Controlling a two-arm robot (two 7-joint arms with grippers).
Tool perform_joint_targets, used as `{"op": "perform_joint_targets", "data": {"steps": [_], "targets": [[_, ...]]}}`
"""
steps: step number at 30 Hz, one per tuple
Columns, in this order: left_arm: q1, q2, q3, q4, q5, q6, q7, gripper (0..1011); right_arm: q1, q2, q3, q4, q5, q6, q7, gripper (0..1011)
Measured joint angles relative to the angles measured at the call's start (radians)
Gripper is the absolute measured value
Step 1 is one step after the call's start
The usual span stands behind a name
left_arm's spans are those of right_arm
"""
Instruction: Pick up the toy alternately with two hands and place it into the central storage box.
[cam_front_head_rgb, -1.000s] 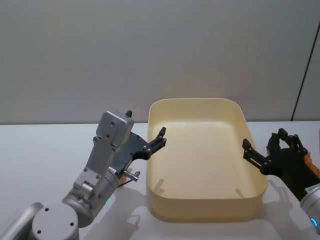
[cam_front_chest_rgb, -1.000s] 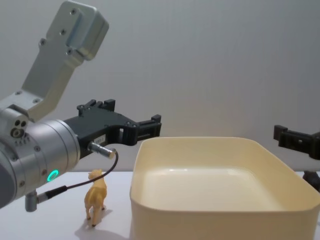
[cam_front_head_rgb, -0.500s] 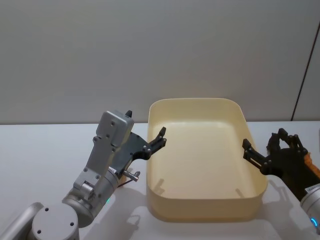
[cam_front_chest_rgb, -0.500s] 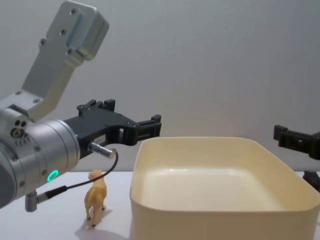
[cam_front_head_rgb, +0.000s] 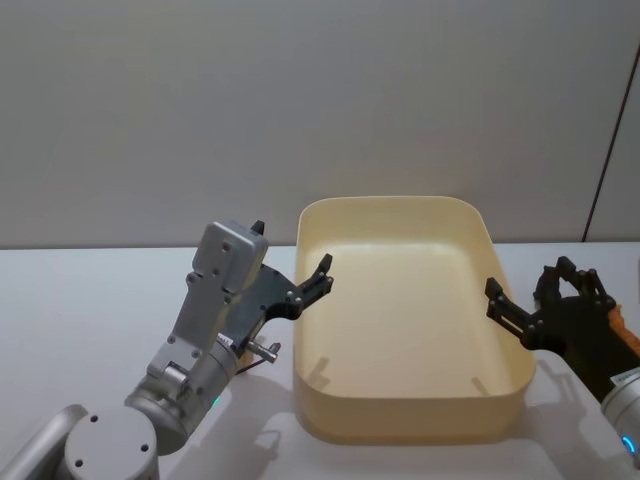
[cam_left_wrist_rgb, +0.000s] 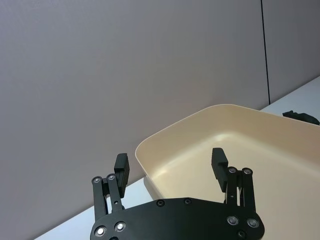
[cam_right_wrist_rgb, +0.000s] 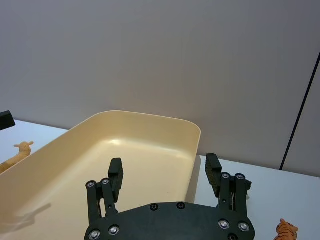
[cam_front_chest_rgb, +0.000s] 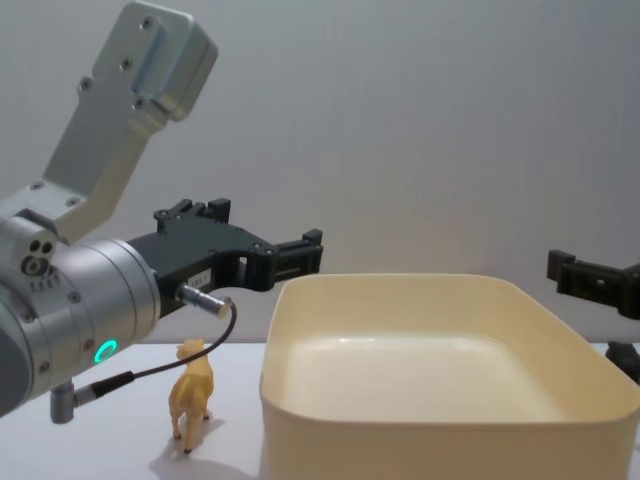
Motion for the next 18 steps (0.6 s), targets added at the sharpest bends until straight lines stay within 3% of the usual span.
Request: {"op": "perform_joint_targets", "data": {"steps": [18], "targets": [[0.000, 0.000, 0.000, 0.000, 0.000, 0.000, 0.000, 1001, 0.000, 0.000, 0.000, 0.000, 0.000, 0.000, 0.000, 1001]]}}
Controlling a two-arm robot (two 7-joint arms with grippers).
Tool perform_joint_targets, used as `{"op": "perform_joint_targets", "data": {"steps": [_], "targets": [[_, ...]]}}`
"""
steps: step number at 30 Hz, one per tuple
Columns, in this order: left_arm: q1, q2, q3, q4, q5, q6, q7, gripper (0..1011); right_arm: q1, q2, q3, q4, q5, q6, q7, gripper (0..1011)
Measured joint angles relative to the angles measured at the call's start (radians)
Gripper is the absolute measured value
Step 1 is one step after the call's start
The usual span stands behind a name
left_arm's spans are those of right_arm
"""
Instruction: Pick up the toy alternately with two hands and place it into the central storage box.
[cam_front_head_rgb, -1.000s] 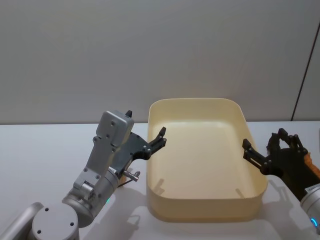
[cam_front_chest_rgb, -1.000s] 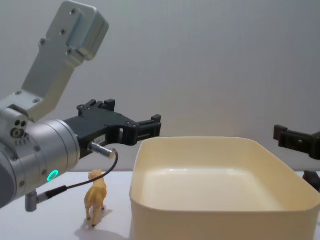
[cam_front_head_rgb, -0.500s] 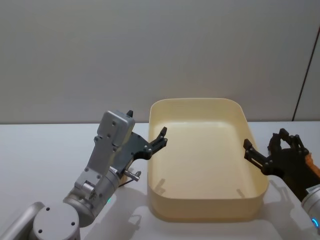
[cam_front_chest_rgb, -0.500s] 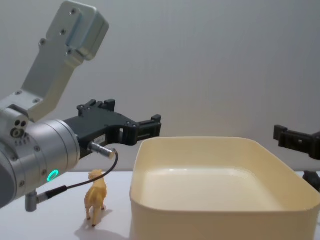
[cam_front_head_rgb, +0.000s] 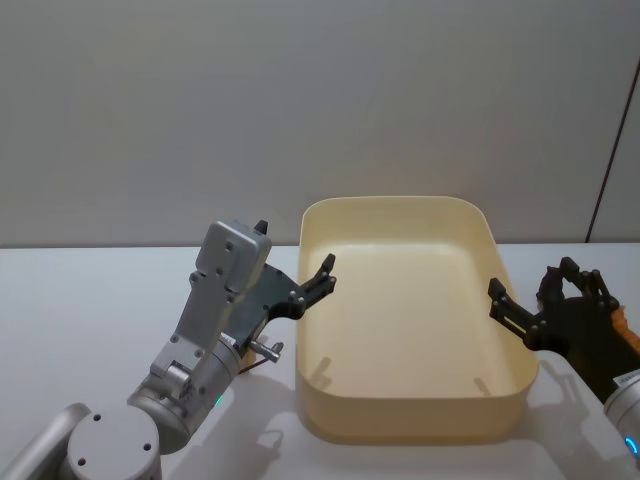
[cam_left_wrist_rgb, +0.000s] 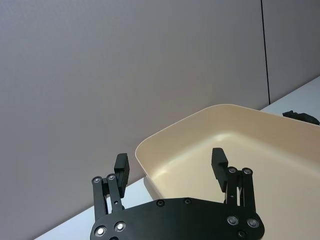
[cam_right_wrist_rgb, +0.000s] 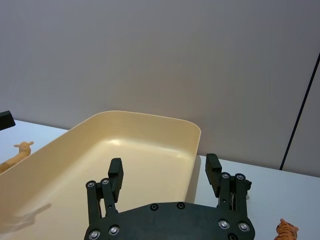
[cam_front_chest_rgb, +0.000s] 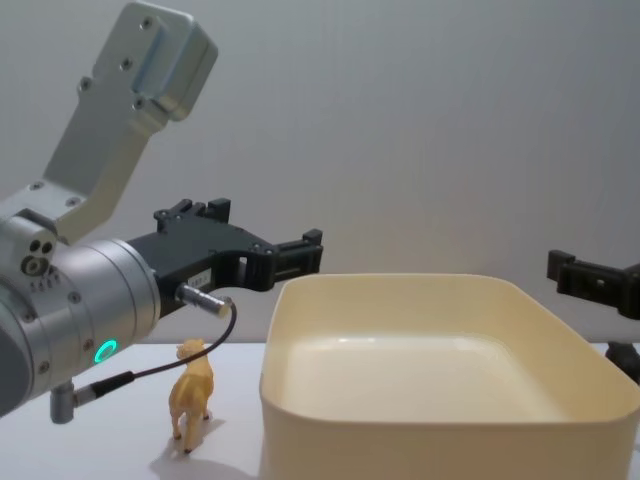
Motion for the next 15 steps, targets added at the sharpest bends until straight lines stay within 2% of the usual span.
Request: {"op": "perform_joint_targets", "data": {"steps": [8, 15], "targets": [[0.000, 0.000, 0.000, 0.000, 0.000, 0.000, 0.000, 1001, -0.003, 0.009, 0.007, 0.002, -0.005, -0.008, 0.000, 1001], [0.000, 0.000, 0.000, 0.000, 0.000, 0.000, 0.000, 1002, -0.012, 0.039, 0.032, 0.004, -0.004, -0.024, -0.003, 1001]]}}
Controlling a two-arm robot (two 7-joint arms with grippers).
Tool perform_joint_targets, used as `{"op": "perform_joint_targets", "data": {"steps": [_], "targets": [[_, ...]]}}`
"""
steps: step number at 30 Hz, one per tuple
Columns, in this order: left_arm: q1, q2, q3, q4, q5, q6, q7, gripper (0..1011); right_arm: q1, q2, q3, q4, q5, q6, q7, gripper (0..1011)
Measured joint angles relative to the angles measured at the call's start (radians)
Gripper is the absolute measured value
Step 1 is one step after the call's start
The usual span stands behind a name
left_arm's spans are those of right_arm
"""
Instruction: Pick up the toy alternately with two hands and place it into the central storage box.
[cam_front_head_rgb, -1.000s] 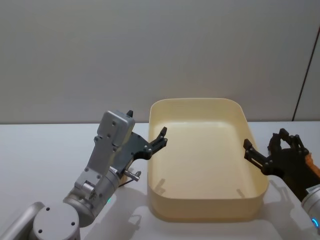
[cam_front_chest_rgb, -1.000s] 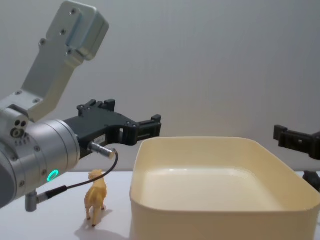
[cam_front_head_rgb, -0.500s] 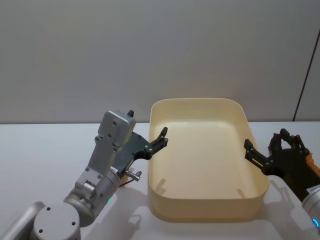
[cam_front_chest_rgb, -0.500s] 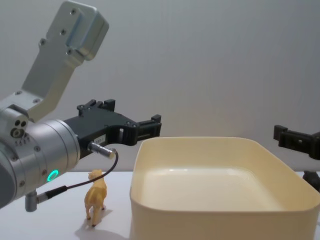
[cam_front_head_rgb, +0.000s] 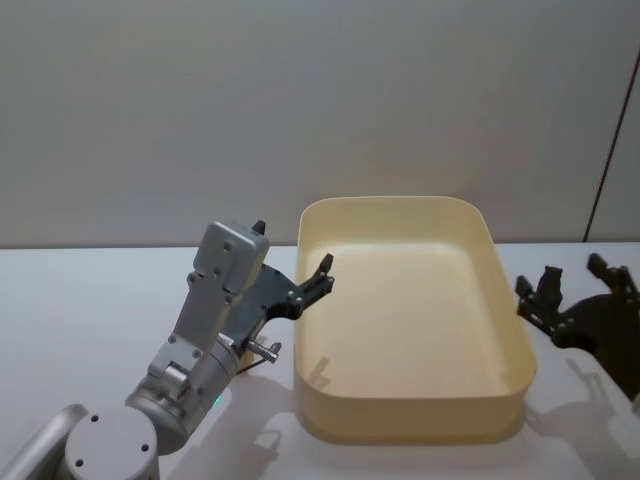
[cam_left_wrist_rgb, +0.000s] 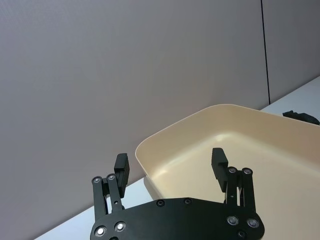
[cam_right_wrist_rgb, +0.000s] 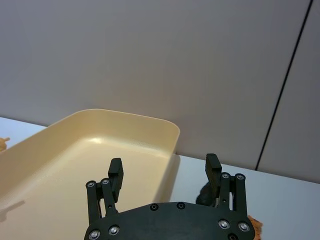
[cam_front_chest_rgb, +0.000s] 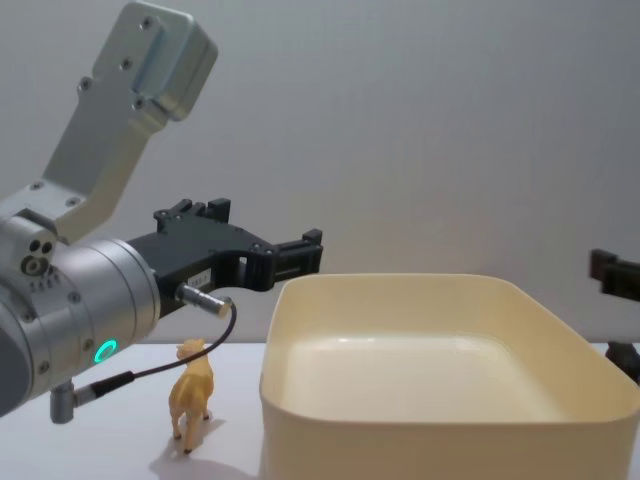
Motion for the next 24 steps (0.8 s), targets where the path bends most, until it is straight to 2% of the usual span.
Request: {"op": "perform_joint_targets", "data": {"steps": [13, 24], "targets": [[0.000, 0.000, 0.000, 0.000, 0.000, 0.000, 0.000, 1001, -0.063, 0.080, 0.068, -0.010, 0.044, 0.009, -0.033, 1001], [0.000, 0.000, 0.000, 0.000, 0.000, 0.000, 0.000, 1002, -0.096, 0.105, 0.099, 0.019, 0.071, 0.044, -0.067, 1001]]}}
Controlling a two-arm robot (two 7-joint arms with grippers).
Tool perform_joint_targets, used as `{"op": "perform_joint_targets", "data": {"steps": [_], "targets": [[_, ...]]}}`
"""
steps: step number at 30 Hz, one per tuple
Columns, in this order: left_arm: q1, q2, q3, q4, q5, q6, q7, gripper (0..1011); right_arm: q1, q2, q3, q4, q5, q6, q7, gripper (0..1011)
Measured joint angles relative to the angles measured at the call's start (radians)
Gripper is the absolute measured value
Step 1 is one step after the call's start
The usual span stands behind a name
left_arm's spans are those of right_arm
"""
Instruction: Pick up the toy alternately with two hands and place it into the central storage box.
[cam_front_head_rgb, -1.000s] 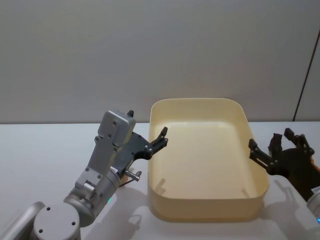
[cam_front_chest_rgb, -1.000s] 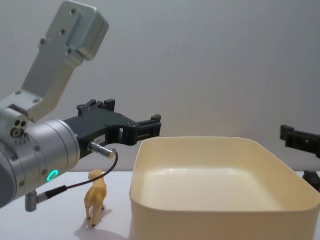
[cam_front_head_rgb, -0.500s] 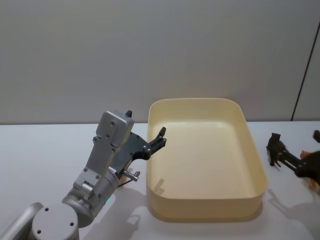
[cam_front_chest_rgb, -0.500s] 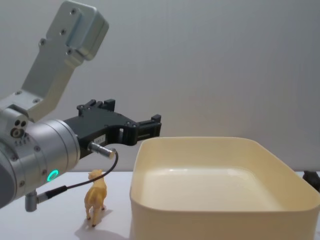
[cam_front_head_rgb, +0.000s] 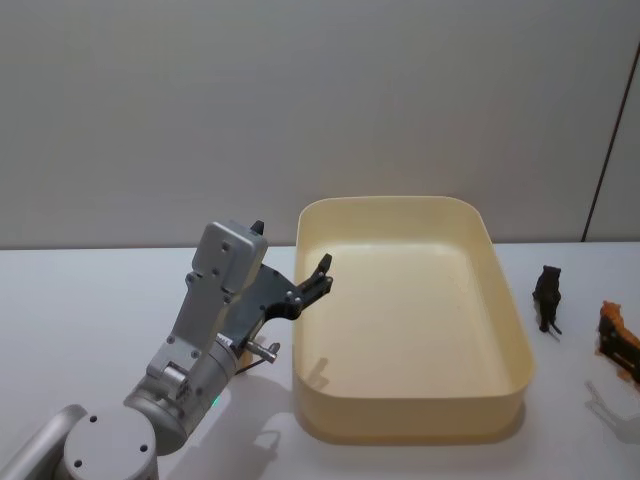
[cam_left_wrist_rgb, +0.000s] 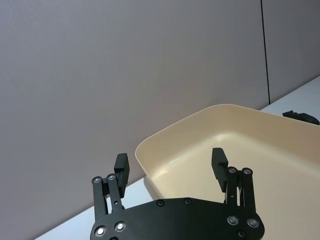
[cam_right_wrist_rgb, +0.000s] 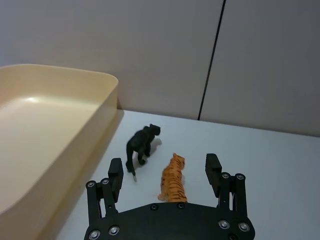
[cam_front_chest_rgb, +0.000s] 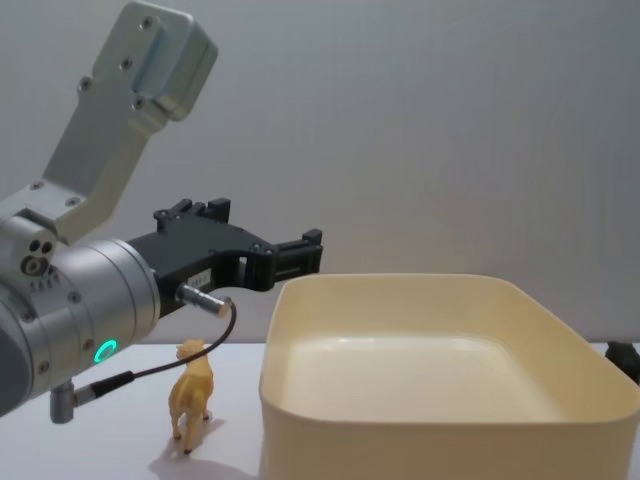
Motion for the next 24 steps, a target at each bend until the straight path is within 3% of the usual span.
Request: {"op": "perform_joint_targets", "data": {"steps": [10, 24], "targets": [[0.000, 0.000, 0.000, 0.000, 0.000, 0.000, 0.000, 1001, 0.035, -0.004, 0.007, 0.074, -0.005, 0.019, -0.003, 1001], [0.000, 0.000, 0.000, 0.000, 0.000, 0.000, 0.000, 1001, 0.131, -0.043, -0.017, 0.207, -0.045, 0.065, 0.057, 1001]]}}
